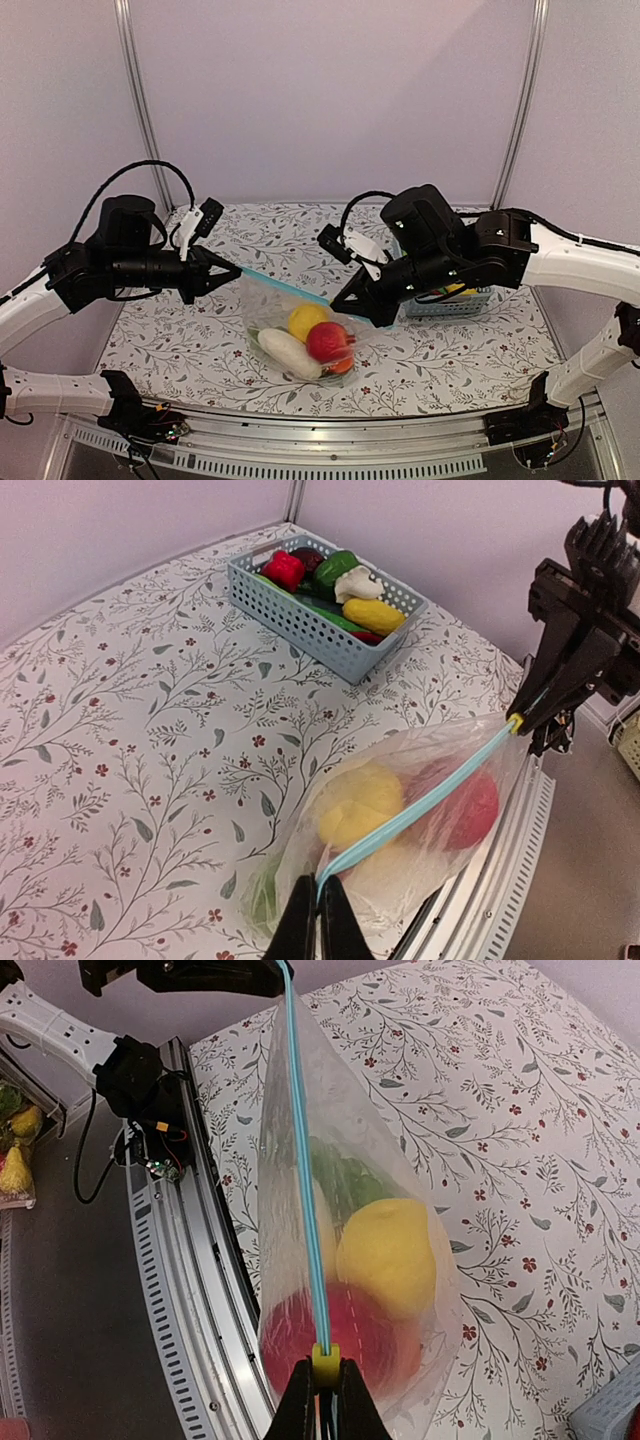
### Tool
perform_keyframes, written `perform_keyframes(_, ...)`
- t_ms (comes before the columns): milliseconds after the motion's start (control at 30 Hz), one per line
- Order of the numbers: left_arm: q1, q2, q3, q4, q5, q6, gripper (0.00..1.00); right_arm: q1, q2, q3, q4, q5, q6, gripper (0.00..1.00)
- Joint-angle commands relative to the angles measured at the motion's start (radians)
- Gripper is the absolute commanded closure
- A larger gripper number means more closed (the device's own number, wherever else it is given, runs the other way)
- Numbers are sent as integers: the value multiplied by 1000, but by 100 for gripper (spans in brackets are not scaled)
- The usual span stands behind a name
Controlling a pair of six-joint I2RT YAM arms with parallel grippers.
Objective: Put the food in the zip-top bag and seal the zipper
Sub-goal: Zip the zipper on the zipper food storage bag.
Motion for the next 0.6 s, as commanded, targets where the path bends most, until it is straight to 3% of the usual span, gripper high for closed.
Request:
perform_keyframes(0, 44, -23, -7, 14, -88, -13, 100, 4, -41, -29, -99, 24, 19, 99)
perform_keyframes(567, 75, -19, -7, 9, -121, -22, 100, 5, -87, -74, -126, 70, 51, 99)
